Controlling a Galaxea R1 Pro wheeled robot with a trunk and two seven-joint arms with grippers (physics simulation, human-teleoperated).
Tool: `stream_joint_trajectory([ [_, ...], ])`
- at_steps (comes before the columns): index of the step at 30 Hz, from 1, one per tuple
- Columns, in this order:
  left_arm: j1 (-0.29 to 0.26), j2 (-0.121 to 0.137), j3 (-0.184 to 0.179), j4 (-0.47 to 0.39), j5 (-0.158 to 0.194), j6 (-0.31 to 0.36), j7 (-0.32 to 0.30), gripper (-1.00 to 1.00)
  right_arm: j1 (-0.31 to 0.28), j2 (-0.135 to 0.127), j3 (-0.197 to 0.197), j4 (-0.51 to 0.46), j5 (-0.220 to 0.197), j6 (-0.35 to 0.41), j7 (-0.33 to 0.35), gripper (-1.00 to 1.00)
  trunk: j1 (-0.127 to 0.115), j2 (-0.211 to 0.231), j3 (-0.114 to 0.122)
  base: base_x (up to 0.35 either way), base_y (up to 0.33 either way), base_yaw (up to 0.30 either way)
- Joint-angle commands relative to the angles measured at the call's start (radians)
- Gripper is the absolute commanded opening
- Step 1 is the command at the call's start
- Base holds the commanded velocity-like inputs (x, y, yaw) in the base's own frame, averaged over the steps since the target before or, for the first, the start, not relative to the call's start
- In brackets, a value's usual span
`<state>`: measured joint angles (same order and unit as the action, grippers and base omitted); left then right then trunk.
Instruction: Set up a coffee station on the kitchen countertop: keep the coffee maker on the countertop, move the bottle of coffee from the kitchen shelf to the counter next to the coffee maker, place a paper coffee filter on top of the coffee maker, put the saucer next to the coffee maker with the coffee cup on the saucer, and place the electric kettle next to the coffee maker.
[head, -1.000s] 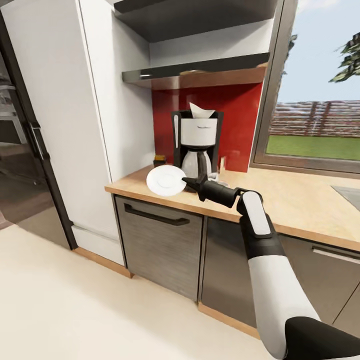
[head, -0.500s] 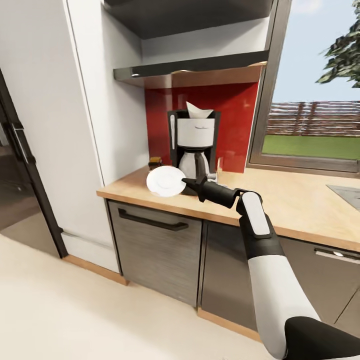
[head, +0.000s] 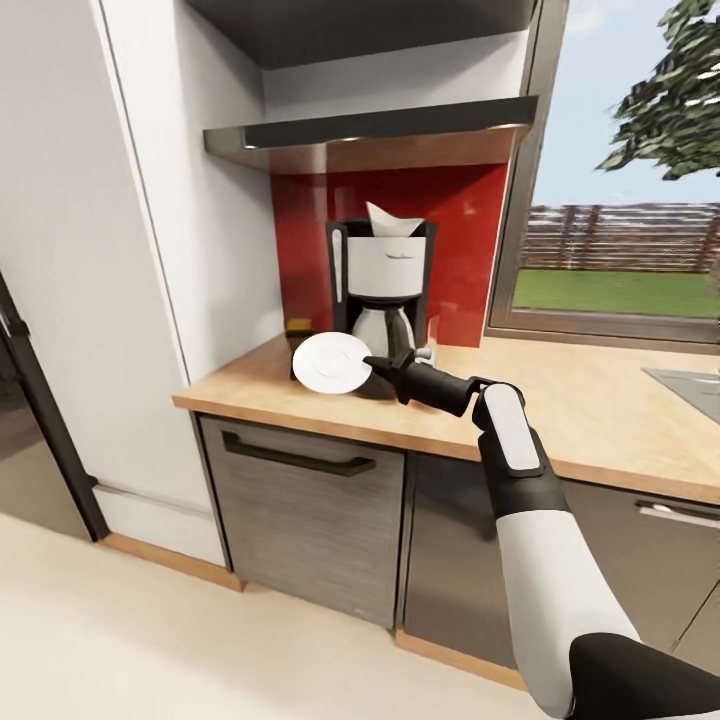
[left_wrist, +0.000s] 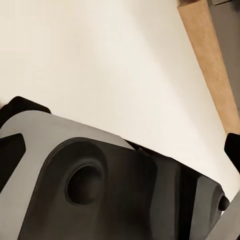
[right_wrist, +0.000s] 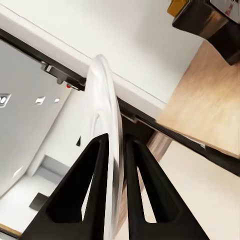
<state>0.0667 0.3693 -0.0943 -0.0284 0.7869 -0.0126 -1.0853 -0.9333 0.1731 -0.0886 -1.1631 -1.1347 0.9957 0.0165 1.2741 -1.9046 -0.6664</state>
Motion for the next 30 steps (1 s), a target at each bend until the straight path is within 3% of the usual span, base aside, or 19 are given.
stream_joint_trajectory([
  [1, 0.001, 0.0, -0.008, -0.002, 0.008, -0.001, -0.001, 1.0, -0.001, 0.001, -0.003, 0.0, -0.001, 0.006, 0.003, -1.0, 0.0, 0.0, -0.001, 0.032, 0.041, -0.14],
  [7, 0.001, 0.0, -0.008, -0.002, 0.008, -0.001, -0.001, 1.0, -0.001, 0.001, -0.003, 0.0, -0.001, 0.006, 0.003, -1.0, 0.0, 0.0, -0.002, 0.012, 0.076, -0.171],
  [16, 0.001, 0.0, -0.008, -0.002, 0.008, -0.001, -0.001, 1.0, -0.001, 0.001, -0.003, 0.002, -0.001, 0.006, 0.003, -1.0, 0.0, 0.0, -0.002, 0.001, 0.271, -0.052],
  [30, 0.001, 0.0, -0.008, -0.002, 0.008, -0.002, -0.001, 1.0, -0.001, 0.001, -0.003, 0.004, 0.0, 0.005, 0.003, -1.0, 0.0, 0.0, -0.002, -0.05, 0.122, -0.2],
])
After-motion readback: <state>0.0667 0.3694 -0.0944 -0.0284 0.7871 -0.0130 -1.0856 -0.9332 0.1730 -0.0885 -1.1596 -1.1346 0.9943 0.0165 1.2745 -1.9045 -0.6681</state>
